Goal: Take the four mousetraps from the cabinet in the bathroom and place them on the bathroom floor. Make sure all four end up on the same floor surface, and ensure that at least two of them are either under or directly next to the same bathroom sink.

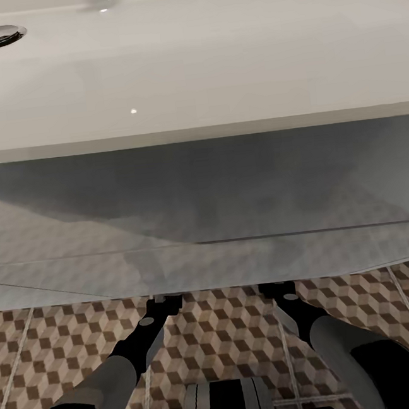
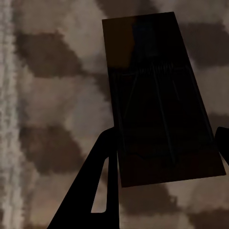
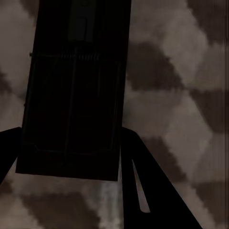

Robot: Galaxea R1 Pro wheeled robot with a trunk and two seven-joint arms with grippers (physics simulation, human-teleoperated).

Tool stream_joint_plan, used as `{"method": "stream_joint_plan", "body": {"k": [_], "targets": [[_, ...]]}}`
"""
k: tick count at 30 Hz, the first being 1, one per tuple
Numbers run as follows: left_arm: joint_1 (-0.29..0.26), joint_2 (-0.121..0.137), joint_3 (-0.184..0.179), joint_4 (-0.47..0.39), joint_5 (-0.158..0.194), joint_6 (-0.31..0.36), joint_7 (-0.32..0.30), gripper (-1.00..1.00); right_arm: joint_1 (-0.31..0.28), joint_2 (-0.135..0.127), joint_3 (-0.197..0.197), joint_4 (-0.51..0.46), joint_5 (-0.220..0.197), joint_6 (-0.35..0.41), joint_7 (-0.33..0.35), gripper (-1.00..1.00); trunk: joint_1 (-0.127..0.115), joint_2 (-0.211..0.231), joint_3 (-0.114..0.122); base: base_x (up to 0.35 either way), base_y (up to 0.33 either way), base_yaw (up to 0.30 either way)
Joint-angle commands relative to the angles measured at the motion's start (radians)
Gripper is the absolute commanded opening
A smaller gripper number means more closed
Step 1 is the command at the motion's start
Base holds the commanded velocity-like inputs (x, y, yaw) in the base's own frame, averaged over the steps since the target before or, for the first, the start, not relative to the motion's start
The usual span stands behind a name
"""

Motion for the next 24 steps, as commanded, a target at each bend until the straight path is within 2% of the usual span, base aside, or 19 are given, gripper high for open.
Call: {"method": "stream_joint_plan", "body": {"k": [1,24], "targets": [[0.0,0.001,-0.009,0.001,-0.004,-0.003,0.01,-1.0,-0.001,-0.001,0.008,0.002,-0.012,-0.004,-0.004,-1.0,0.0,0.0,0.0,0.0,0.0,0.0],[-0.001,0.002,-0.008,0.004,-0.004,-0.004,0.01,-1.0,-0.002,-0.001,0.004,0.038,-0.011,-0.011,0.01,-1.0,0.0,0.0,0.0,0.0,0.0,0.0]]}}
